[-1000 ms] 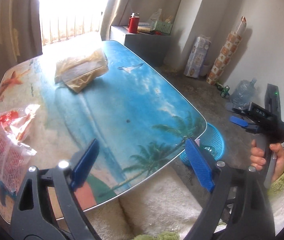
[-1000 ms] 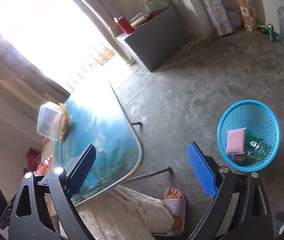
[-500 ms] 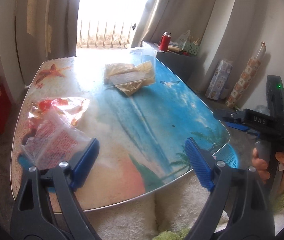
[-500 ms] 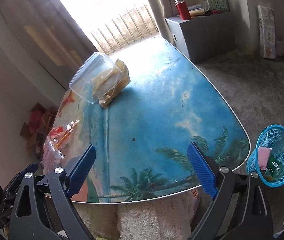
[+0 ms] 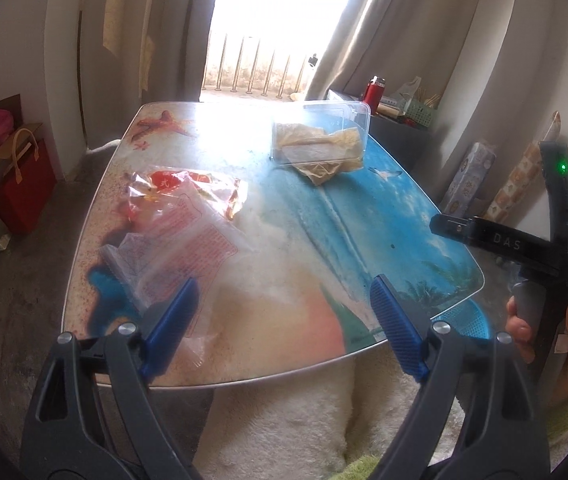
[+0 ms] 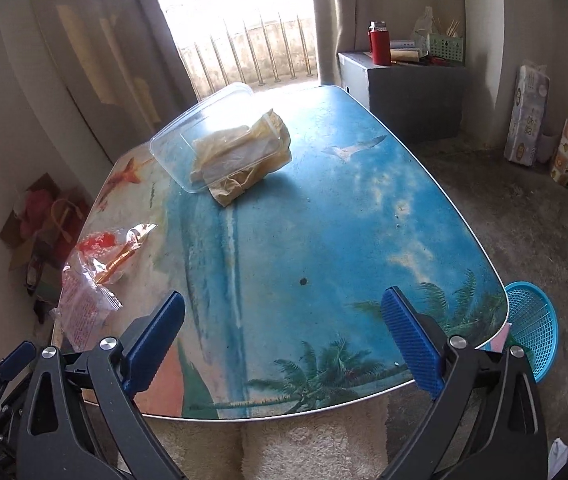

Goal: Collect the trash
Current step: 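Bring both empty tools back over the table toward the plastic container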

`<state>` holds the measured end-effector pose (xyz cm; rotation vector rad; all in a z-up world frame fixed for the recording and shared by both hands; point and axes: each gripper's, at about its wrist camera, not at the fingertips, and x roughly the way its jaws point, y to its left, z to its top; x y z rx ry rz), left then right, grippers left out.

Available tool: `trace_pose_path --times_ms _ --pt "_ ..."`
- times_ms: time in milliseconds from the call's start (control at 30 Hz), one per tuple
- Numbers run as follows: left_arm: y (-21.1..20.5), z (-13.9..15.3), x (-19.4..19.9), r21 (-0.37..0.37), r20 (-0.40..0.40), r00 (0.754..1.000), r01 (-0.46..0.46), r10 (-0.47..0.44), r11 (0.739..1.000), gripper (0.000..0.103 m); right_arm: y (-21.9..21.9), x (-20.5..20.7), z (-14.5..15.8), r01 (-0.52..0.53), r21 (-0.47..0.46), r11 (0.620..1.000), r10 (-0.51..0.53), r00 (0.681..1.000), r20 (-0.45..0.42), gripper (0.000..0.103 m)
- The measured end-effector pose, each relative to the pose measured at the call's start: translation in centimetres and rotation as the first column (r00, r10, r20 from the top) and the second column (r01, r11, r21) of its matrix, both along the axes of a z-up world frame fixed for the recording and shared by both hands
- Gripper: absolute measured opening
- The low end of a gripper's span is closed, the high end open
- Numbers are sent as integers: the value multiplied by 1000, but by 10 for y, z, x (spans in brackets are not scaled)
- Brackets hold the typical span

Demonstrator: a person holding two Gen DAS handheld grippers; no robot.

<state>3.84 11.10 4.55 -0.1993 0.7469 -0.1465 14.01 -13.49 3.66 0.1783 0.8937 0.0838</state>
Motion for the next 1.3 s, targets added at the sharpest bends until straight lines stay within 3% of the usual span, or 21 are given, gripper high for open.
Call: trace_pose_path --times_ms 233,367,600,933,1100,1200,1300 --pt "9 3 -11 -5 31 998 -63 63 998 83 15 3 -6 -12 -52 999 12 1000 -2 96" --pt "18 6 -18 -16 23 994 -102 102 995 84 14 12 -3 31 -71 997 -29 999 28 96" --pt "34 10 -28 43 44 987 -159 158 986 86 27 28 8 71 -128 989 -62 995 72 96" --pt "55 6 -22 -10 31 991 -131 132 991 93 54 35 28 154 -300 942 -101 978 183 96" --pt "72 6 -17 -38 62 991 -119 121 992 94 66 49 29 207 -367 907 -150 973 178 96" --pt "81 7 -14 -51 68 991 -113 117 992 94 70 50 34 227 -369 901 -163 967 198 96" --pt "87 9 -11 -71 67 991 -112 117 991 94 70 47 43 236 -315 919 -169 960 225 96"
